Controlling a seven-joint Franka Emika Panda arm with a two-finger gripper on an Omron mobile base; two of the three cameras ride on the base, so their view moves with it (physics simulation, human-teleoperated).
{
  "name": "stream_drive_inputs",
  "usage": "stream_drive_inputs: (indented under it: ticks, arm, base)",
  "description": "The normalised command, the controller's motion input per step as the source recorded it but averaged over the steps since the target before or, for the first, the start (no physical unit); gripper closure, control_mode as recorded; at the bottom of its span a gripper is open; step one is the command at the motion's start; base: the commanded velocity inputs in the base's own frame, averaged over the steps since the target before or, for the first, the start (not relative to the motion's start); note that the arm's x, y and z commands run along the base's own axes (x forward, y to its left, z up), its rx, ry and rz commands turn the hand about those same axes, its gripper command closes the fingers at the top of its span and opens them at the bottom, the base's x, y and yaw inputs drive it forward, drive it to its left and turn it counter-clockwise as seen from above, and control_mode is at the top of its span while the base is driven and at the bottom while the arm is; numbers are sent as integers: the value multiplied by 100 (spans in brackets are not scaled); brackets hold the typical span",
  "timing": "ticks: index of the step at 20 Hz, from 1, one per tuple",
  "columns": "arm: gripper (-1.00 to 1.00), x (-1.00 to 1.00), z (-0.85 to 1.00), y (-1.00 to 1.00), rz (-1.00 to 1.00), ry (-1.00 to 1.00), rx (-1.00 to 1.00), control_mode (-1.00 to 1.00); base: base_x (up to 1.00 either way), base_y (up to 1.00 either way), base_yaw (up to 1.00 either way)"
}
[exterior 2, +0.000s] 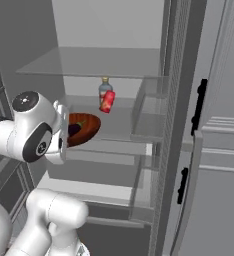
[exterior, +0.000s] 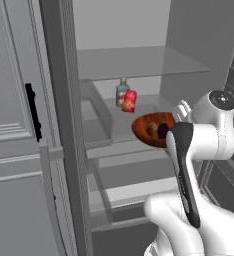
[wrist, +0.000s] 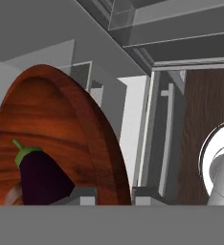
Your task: Pick the chicken drumstick and eggplant from their plates and place them in the bowl. Then put the bowl in the fridge.
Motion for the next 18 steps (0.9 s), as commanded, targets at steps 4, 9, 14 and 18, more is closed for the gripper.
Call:
stream_drive_inputs:
  ticks: [4, 9, 14, 18]
  arm:
    - [100, 17, -1, -8, 0, 0, 0, -100]
    - [100, 90, -27, -67, 0, -2, 5, -100]
    - [100, 100, -48, -41, 0, -1, 1, -100]
    - [100, 100, -54, -7, 0, 0, 0, -100]
  base:
    - [27, -8, 0]
    - [0, 0, 0]
    - [0, 0, 0]
    - [0, 0, 0]
